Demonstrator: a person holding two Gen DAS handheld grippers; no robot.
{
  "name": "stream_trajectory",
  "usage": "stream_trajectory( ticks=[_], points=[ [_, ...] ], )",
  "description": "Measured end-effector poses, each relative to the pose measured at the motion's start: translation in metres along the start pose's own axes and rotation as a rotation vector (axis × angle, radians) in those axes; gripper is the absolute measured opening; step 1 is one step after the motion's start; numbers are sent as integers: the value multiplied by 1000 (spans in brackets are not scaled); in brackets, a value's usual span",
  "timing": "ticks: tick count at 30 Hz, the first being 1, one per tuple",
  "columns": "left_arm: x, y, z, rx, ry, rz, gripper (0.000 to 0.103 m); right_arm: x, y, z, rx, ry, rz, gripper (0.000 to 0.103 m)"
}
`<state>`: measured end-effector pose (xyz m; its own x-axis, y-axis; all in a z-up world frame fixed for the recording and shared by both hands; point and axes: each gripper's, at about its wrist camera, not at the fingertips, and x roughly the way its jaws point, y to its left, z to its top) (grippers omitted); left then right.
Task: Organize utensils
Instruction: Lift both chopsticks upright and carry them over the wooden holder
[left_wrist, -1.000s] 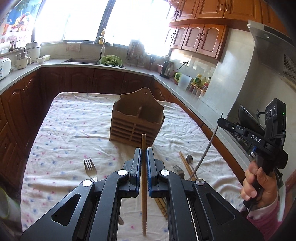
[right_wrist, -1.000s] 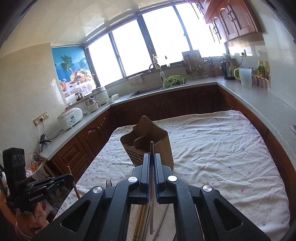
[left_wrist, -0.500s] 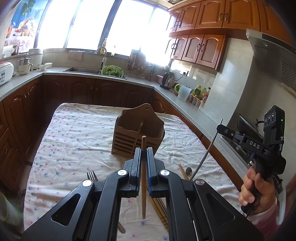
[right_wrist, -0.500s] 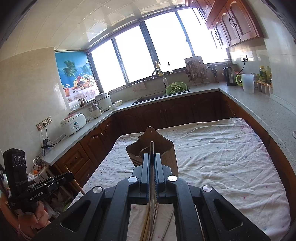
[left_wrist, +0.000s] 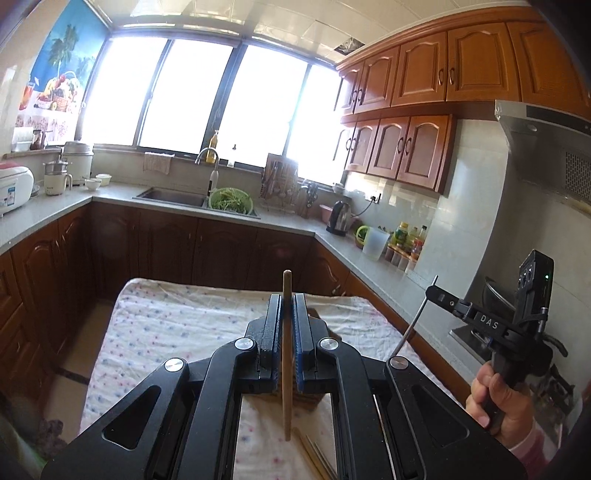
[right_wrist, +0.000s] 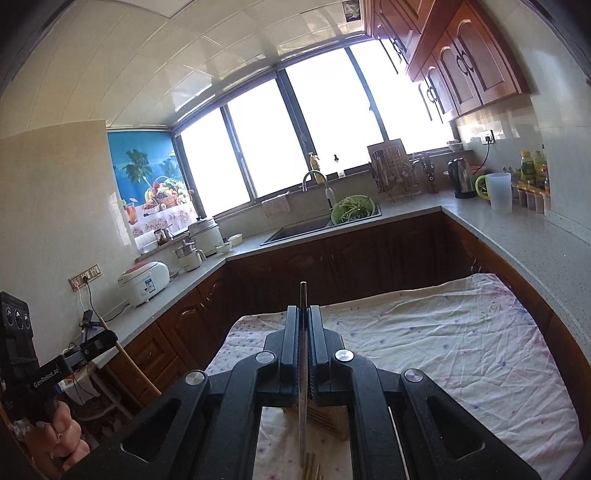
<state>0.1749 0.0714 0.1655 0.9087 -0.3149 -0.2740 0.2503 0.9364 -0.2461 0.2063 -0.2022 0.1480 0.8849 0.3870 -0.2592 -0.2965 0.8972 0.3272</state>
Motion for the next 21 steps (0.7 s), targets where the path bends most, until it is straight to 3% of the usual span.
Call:
stream_trajectory(
  ticks=[6,11,21],
  points=[
    [29,4,41,5,-77,12,4,28,-3,27,1,-75,-26,4],
    [67,8,53,-5,-93,22,4,55,-12,30,2,-91,-52,4],
    [144,34,8,-81,-45,74,4,99,-30,-15,37,-70,-84,4]
  ],
)
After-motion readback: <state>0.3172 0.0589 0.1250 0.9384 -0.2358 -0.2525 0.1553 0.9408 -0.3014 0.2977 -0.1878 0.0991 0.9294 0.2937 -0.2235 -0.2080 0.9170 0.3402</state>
